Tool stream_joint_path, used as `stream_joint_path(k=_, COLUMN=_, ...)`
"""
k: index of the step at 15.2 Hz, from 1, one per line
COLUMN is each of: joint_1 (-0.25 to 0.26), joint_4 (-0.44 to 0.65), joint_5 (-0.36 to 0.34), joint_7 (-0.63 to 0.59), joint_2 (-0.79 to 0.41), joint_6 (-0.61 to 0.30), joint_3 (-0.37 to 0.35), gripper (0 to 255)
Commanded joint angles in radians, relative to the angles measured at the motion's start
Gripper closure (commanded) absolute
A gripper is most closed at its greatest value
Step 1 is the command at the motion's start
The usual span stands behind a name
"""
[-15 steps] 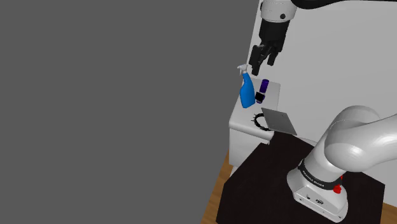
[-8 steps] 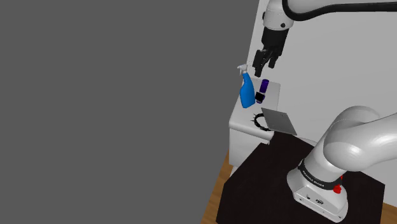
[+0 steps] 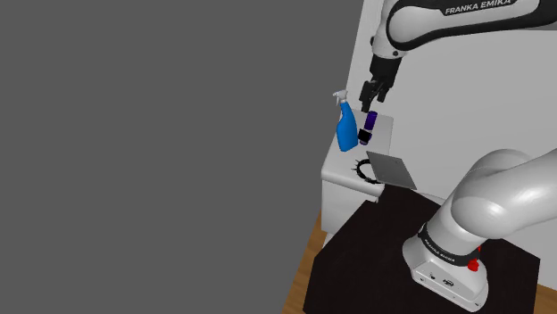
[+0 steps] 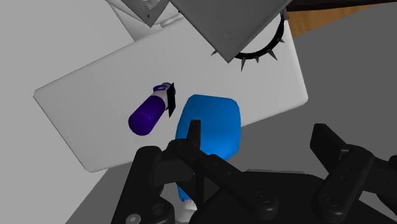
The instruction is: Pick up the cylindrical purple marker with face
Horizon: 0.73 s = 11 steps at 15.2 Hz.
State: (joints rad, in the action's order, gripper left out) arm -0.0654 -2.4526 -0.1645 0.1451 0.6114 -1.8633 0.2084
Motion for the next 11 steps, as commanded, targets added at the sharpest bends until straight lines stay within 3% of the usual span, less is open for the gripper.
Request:
stream_joint_path(k=1, joint_1=-0.011, joint_4=0.004, joint_5=-0.012, joint_7=0.047, joint_2=-0.033, joint_6=-0.032, joint_3=0.041, gripper=0)
stream_joint_path(k=6, joint_1=-0.027, joint_4=0.028, joint_5=-0.021, joint_7=0.167, joint_2=-0.167, joint_6=-0.144, joint_3=0.148, gripper=0)
stream_joint_path(k=11, joint_1=-0.03, joint_4=0.085, joint_5=0.016, joint_7=0.303, joint_2=-0.333, joint_6=-0.247, joint_3=0.252, gripper=0)
